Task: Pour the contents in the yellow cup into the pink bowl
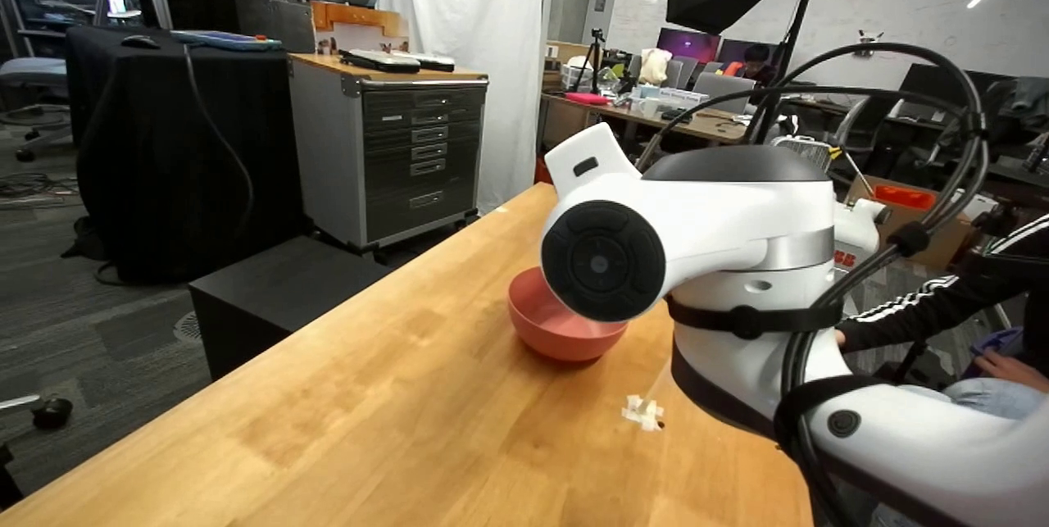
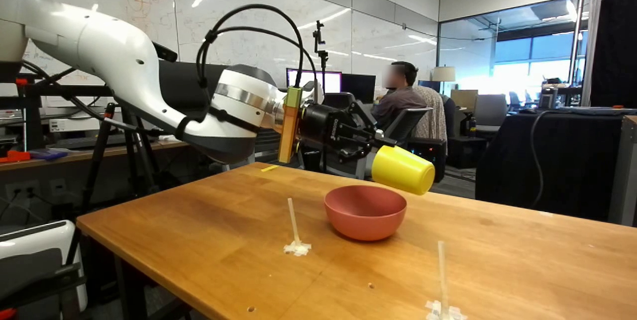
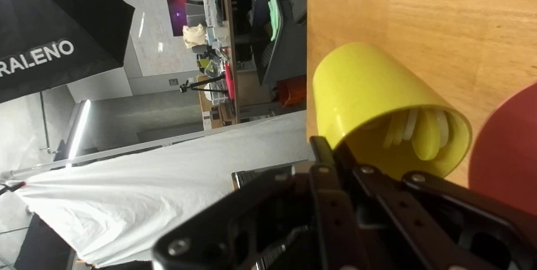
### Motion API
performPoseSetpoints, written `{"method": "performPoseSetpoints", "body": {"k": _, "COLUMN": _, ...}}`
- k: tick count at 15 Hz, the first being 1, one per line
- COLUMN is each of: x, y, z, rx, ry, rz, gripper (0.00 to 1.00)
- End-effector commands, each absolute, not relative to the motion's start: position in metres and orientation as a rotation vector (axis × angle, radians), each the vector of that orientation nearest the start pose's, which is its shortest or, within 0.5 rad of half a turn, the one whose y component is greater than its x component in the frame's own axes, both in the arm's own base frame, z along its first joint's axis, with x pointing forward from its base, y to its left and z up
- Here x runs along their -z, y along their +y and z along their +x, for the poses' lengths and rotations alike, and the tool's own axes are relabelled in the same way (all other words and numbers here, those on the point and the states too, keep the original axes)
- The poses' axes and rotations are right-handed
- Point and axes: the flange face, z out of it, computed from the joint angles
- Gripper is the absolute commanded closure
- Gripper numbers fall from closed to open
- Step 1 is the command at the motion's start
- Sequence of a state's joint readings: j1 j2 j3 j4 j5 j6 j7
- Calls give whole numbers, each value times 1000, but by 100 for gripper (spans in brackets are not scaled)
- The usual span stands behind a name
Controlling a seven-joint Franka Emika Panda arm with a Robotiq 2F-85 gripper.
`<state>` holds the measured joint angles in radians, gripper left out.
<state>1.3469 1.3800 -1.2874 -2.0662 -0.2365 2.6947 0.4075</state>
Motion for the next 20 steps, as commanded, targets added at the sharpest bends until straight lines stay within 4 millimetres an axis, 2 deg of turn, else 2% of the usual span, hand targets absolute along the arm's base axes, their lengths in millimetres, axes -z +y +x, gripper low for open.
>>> {"method": "performPoseSetpoints", "body": {"k": 1, "x": -197, "y": 74, "z": 601, "rx": -398, "ry": 353, "rz": 1656, "gripper": 95}}
{"method": "performPoseSetpoints", "body": {"k": 6, "x": -189, "y": 79, "z": 597, "rx": -400, "ry": 393, "rz": 1599, "gripper": 95}}
{"method": "performPoseSetpoints", "body": {"k": 8, "x": -193, "y": 82, "z": 594, "rx": -400, "ry": 413, "rz": 1580, "gripper": 95}}
{"method": "performPoseSetpoints", "body": {"k": 13, "x": -188, "y": 86, "z": 594, "rx": -409, "ry": 478, "rz": 1473, "gripper": 95}}
{"method": "performPoseSetpoints", "body": {"k": 20, "x": -183, "y": 90, "z": 593, "rx": -421, "ry": 509, "rz": 1438, "gripper": 95}}
